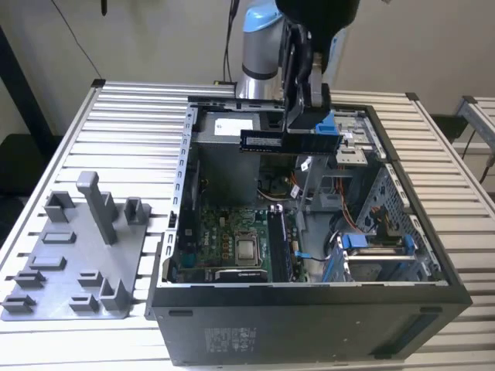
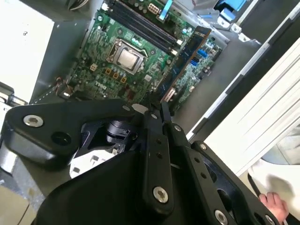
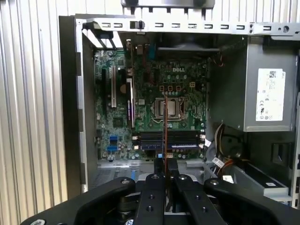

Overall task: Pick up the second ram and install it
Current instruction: 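Pick up the second ram and move it above second insertion slot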

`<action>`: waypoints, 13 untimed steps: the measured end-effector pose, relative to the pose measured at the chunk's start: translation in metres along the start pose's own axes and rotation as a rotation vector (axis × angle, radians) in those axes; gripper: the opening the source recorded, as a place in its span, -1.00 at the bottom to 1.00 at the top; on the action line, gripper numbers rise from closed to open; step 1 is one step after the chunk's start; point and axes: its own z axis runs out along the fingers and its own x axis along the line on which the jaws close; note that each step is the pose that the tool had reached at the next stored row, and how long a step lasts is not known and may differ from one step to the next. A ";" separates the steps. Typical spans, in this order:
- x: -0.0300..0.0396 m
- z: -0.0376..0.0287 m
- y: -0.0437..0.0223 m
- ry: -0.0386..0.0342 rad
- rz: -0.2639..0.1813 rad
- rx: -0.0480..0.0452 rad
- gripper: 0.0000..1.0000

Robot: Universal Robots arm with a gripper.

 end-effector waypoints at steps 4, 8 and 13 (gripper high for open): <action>-0.0005 0.0000 -0.0152 -0.0005 0.000 -0.0005 -0.73; -0.0006 0.0000 -0.0211 -0.0006 0.000 -0.0007 -0.73; -0.0007 0.0000 -0.0213 -0.0006 0.000 -0.0006 -0.73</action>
